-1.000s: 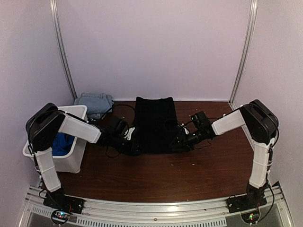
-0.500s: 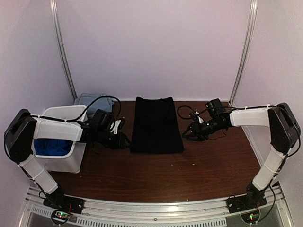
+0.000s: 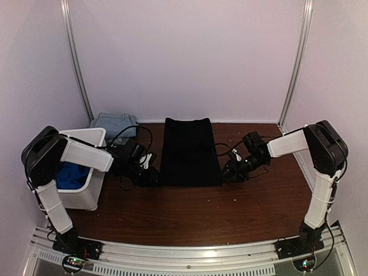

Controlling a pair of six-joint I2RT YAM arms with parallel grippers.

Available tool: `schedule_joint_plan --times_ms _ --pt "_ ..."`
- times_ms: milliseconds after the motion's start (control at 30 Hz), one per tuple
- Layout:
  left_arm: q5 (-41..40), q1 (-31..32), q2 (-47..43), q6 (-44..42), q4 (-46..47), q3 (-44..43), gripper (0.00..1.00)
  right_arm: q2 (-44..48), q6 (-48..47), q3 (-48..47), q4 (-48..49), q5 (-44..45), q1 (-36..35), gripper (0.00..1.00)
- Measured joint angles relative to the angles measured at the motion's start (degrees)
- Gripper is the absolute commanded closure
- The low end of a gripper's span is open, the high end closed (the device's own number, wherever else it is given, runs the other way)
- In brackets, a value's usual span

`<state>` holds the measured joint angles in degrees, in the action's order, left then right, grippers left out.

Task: Fold and stack the mixed laundry pile
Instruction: Pick up the 2/3-rectangle-folded T-shirt from the center of the board.

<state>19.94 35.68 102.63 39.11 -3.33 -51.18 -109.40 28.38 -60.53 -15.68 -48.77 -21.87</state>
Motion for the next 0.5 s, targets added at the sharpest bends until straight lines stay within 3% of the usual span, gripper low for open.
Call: schedule_joint_plan --times_ms 167,300,333,500 --pt "0.9 0.0 1.44 1.09 2.36 -0.33 0.79 -1.4 0.59 -0.09 2.4 -1.03 -0.66 0.72" --pt "1.55 0.0 2.89 1.42 3.52 -0.92 0.99 -2.23 0.76 -0.04 2.99 -1.07 -0.79 0.96" --pt "1.79 0.0 3.08 1.42 3.72 -0.92 1.0 -2.43 0.81 -0.04 3.06 -0.98 -0.79 1.0" --pt "2.36 0.26 2.6 1.36 4.24 -0.35 1.0 -2.12 0.81 0.55 2.75 -0.2 -0.92 1.0"
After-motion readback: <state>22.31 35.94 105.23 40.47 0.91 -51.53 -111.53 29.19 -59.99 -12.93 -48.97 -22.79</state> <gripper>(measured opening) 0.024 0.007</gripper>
